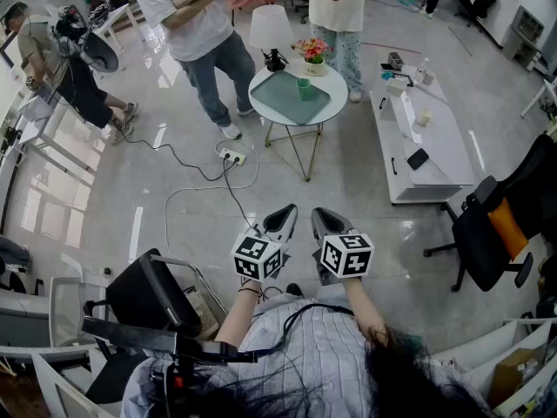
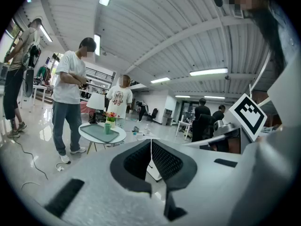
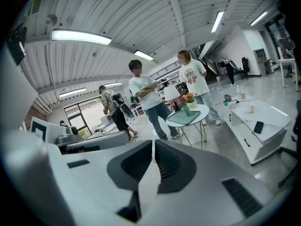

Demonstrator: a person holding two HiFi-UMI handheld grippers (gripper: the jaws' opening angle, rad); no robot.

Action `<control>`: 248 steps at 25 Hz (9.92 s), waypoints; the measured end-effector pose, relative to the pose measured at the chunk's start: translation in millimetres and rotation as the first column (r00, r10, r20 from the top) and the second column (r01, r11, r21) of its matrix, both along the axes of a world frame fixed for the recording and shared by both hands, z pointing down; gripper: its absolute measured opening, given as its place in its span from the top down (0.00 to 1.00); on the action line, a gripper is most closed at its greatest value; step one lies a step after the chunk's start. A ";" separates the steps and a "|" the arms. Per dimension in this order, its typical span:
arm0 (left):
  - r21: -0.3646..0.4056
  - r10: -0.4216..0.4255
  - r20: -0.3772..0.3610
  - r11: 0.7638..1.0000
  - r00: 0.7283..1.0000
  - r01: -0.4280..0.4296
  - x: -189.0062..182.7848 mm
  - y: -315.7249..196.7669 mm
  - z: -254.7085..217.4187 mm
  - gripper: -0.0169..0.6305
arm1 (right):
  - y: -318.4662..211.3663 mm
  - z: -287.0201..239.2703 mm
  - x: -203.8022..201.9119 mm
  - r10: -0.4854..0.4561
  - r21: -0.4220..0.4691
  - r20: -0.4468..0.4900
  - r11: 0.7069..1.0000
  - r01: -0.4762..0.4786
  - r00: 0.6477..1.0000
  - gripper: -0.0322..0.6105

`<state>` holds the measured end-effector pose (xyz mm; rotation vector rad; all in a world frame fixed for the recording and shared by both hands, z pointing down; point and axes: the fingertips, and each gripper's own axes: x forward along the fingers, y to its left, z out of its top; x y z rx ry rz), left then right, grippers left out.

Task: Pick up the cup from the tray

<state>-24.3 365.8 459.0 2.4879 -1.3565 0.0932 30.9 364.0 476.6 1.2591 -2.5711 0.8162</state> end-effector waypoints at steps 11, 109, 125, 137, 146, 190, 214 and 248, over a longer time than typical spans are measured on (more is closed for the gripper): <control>-0.019 -0.003 -0.012 1.000 1.000 0.003 -10.3 -3.2 5.1 0.95 | -6.2 -1.2 -3.7 0.027 0.008 0.016 1.000 -0.028 0.999 0.88; -0.395 0.157 0.083 0.912 0.984 -0.112 -62.5 -562.6 192.9 0.57 | -539.1 79.4 -31.4 0.075 -0.256 -0.056 0.963 -0.087 0.996 0.88; -0.401 0.283 0.133 0.892 0.950 -0.210 -39.3 -612.1 228.4 0.44 | -547.3 99.8 -21.7 0.143 -0.320 -0.076 0.934 -0.160 0.987 0.88; -0.405 0.288 0.142 0.890 0.947 -0.210 -28.1 -621.5 237.2 0.44 | -547.6 108.0 0.1 0.177 -0.341 -0.099 0.918 -0.201 0.979 0.88; -0.394 0.280 0.176 0.899 0.944 -0.194 -30.1 -610.6 229.3 0.46 | -540.3 108.9 8.7 0.174 -0.340 -0.096 0.920 -0.197 0.980 0.88; -0.201 0.039 0.205 0.979 0.978 0.004 14.9 -378.9 86.1 0.47 | -361.8 55.9 43.6 -0.046 -0.138 0.047 0.989 0.053 0.998 0.88; -0.225 -0.017 0.195 0.972 0.981 0.062 -15.7 -263.4 77.3 0.47 | -275.6 60.3 2.6 -0.132 -0.169 0.057 0.976 0.140 0.990 0.88; -0.206 0.198 0.120 0.964 0.973 -0.170 -80.8 -74.1 78.5 0.47 | -72.4 46.7 -62.9 0.002 -0.076 -0.009 0.997 -0.003 1.000 0.88</control>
